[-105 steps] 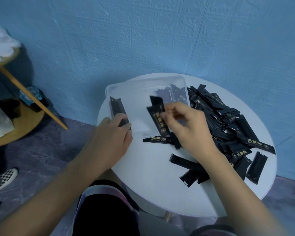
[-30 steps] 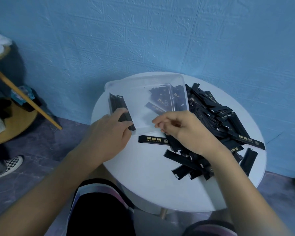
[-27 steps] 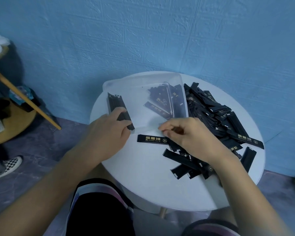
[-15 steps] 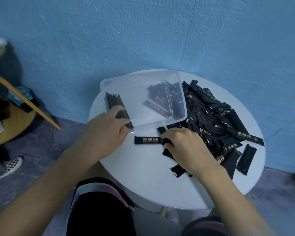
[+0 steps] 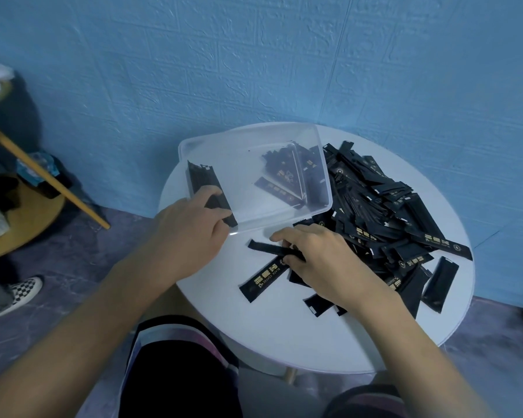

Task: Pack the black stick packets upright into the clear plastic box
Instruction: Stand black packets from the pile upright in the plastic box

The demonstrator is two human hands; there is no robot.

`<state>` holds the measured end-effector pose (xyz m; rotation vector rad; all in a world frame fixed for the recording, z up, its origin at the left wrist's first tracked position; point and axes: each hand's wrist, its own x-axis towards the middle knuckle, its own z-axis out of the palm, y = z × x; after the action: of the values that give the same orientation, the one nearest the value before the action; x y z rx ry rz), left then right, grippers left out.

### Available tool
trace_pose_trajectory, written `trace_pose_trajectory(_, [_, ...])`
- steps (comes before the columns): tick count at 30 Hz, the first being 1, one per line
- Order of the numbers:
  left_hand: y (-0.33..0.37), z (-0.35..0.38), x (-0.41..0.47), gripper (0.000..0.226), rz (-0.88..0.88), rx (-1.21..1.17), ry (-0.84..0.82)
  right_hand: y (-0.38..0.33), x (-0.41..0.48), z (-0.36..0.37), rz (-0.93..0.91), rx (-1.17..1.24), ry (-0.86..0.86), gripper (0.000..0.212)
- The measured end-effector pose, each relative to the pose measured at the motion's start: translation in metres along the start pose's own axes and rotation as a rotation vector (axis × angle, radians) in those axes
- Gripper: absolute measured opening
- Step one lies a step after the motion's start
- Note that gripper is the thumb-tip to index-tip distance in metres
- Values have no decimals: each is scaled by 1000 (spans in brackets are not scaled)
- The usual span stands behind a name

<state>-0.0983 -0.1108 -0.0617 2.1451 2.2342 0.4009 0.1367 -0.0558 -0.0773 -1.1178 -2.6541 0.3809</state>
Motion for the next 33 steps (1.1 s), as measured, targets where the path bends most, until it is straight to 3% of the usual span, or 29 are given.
trace_pose_trajectory(10, [2,-1,-1,44,-1,6,-2,-3,-1,1,-100,116,114,26])
trace_pose_trajectory(17, [0,-1,0,44,10,-10,1,-5,-7,1,-145,103,-35,10])
trace_pose_trajectory(24, [0,-1,0,43,10,-14,-3,-10,-3,1,-141,12,-129,38])
trace_pose_trajectory(33, [-1,1,1,42,4,-27,8,-9,5,11,-171,-47,11,22])
